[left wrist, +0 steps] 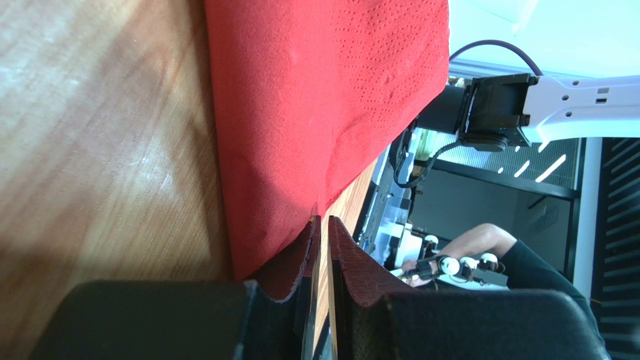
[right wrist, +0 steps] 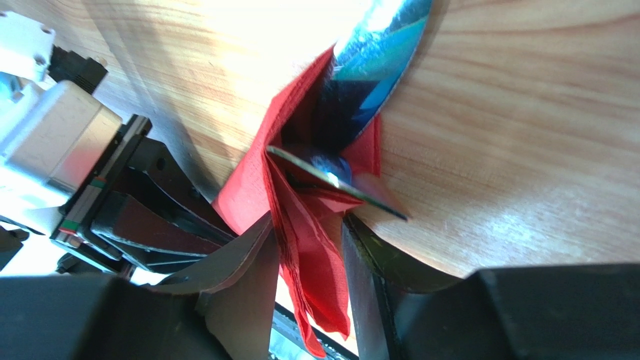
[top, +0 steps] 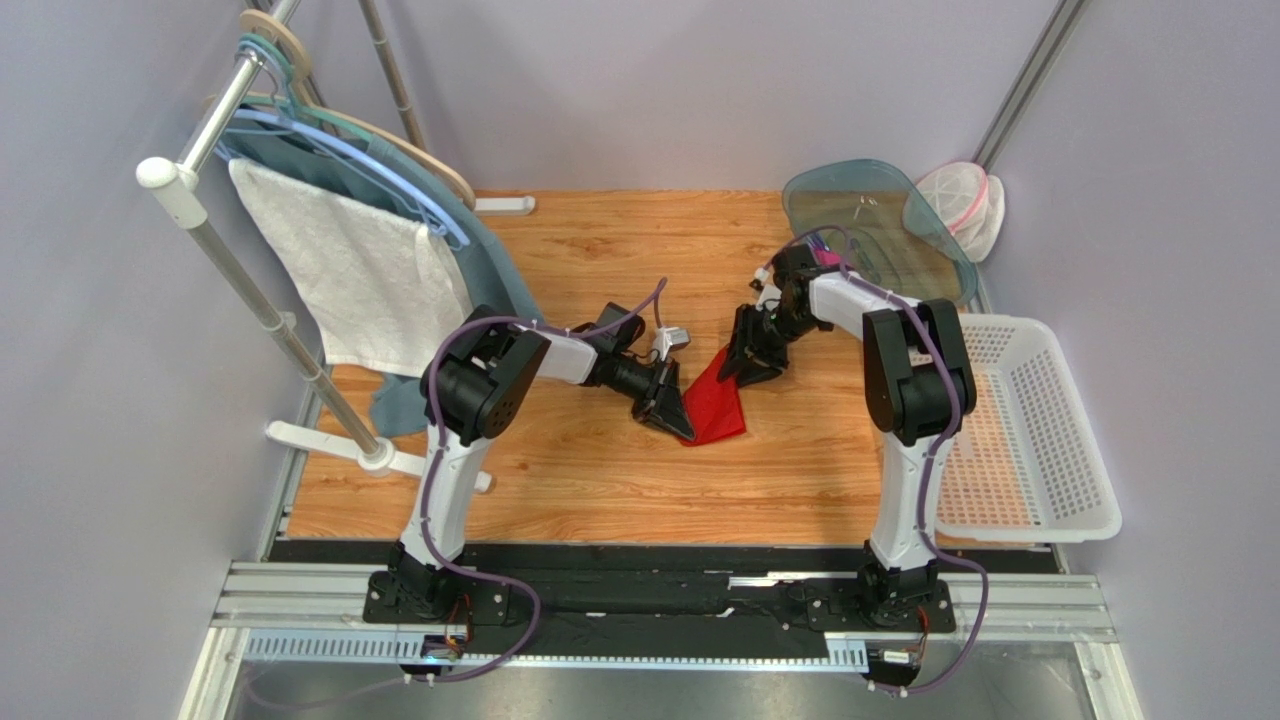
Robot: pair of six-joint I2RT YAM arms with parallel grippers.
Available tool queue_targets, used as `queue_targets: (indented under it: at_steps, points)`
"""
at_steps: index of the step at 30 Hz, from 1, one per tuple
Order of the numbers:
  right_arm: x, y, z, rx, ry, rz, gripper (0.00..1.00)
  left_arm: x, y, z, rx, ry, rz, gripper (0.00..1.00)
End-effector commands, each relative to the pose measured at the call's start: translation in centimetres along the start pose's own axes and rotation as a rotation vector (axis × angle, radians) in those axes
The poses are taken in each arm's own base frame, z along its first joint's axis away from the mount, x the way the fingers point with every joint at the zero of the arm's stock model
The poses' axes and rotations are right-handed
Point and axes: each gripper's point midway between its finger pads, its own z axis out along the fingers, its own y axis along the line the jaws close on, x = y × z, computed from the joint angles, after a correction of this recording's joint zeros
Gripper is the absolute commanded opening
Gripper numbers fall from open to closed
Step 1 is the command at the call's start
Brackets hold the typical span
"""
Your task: Place the utensils on the paper napkin and roll it up
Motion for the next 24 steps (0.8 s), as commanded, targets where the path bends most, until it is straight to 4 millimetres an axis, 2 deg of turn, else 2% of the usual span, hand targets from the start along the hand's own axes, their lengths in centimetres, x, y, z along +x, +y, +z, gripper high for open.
queue_targets:
  at_steps: [1, 3, 9, 12, 15, 20, 24]
  points:
    - [-1.6, -2.3, 2.7, 0.069, -0.042, -0.021, 0.40, 0.0, 3.9, 0.4, -0.113, -0.037, -0.031, 0.17]
    - [-1.5, -2.5, 3.0, 0.063, -0.032, -0.014, 0.36, -0.1, 3.9, 0.4, -0.112, -0.038, -0.028, 0.17]
    - [-1.3, -2.3, 2.6, 0.040, -0.033, -0.014, 0.02, -0.5, 3.5, 0.2, -0.120, -0.053, -0.009, 0.17]
    - [-1.4, -1.9, 2.2, 0.020, -0.039, -0.022, 0.00, -1.5, 2.9, 0.0, -0.123, -0.081, 0.034, 0.17]
    - [-1.7, -0.7, 1.3, -0.021, -0.055, -0.056, 0.00, -2.2, 1.8, -0.5, -0.129, -0.108, 0.077, 0.21]
    - [-2.6, 2.6, -1.3, -0.124, -0.111, -0.137, 0.00, -3.0, -1.8, -0.9, -0.144, -0.129, 0.220, 0.31]
    - [-2.9, 4.2, -2.9, -0.163, -0.146, -0.187, 0.00, -3.9, -4.0, -1.3, -0.167, -0.172, 0.305, 0.40]
